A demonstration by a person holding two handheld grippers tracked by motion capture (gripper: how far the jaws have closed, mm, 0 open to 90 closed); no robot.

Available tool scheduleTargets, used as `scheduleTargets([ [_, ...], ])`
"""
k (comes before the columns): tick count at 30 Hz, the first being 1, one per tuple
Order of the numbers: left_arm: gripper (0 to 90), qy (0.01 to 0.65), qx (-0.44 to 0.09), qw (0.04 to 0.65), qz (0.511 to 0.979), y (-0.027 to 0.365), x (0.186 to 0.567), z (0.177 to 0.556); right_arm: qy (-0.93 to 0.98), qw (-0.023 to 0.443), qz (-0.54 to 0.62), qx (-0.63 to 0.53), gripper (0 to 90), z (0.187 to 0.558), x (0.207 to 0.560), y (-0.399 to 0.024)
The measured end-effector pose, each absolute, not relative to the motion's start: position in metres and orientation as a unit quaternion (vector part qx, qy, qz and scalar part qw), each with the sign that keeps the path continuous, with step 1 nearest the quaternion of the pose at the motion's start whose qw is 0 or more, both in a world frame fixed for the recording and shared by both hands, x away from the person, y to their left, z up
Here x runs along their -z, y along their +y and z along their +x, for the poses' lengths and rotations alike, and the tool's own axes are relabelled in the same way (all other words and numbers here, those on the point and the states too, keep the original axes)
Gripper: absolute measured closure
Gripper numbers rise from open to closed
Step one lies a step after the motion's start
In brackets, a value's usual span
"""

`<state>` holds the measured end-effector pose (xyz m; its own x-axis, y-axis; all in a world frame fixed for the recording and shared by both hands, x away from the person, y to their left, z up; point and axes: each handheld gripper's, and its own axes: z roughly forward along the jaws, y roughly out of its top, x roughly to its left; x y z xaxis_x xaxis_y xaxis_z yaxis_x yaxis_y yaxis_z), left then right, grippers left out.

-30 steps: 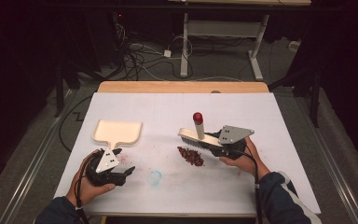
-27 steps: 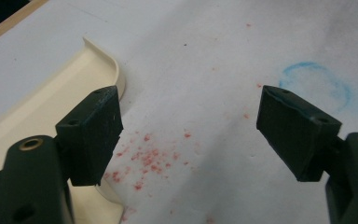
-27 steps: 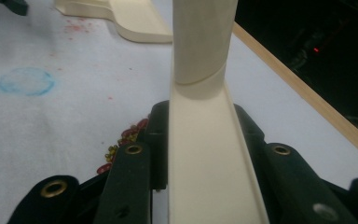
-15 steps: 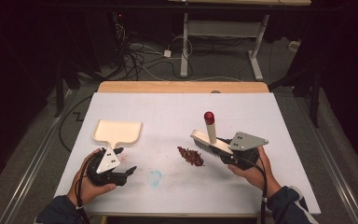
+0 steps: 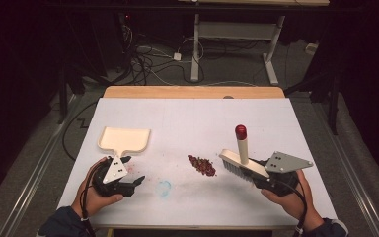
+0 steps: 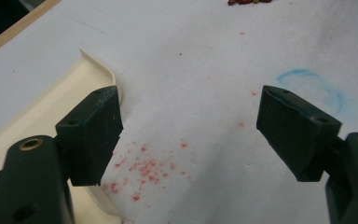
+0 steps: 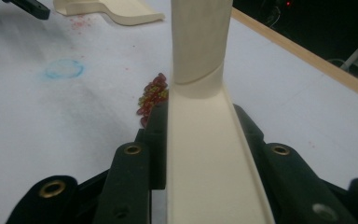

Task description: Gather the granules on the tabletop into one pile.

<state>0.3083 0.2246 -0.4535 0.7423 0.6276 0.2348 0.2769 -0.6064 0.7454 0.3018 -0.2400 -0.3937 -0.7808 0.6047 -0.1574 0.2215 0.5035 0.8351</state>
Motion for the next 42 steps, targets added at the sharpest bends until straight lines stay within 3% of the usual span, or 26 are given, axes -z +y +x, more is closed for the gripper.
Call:
scheduleTargets([
  [12,21.3,0.262,-0.244,0.348,0.866,0.223,0.454,0.308,0.854,0.138,0.271,-0.421,66.8,0.288,0.39,-0.26],
  [22,21.3,0.265,-0.243,0.339,0.869,0.222,0.457,0.31,0.842,0.061,0.335,-0.418,66.6,0.324,0.407,-0.268],
  [27,21.3,0.263,-0.24,0.34,0.87,0.22,0.457,0.31,0.845,0.06,0.353,-0.397,63.5,0.354,0.412,-0.272],
  [31,21.3,0.264,-0.238,0.334,0.873,0.22,0.459,0.311,0.855,0.055,0.349,-0.379,55.8,0.382,0.412,-0.28],
  [33,21.3,0.261,-0.237,0.334,0.874,0.22,0.458,0.31,0.854,0.063,0.359,-0.37,47.5,0.395,0.413,-0.285],
  [35,21.3,0.262,-0.237,0.334,0.874,0.22,0.458,0.31,0.838,0.077,0.379,-0.386,51.1,0.407,0.411,-0.294],
  [42,21.3,0.263,-0.234,0.331,0.875,0.22,0.46,0.31,0.813,0.14,0.461,-0.328,48.3,0.433,0.425,-0.3],
])
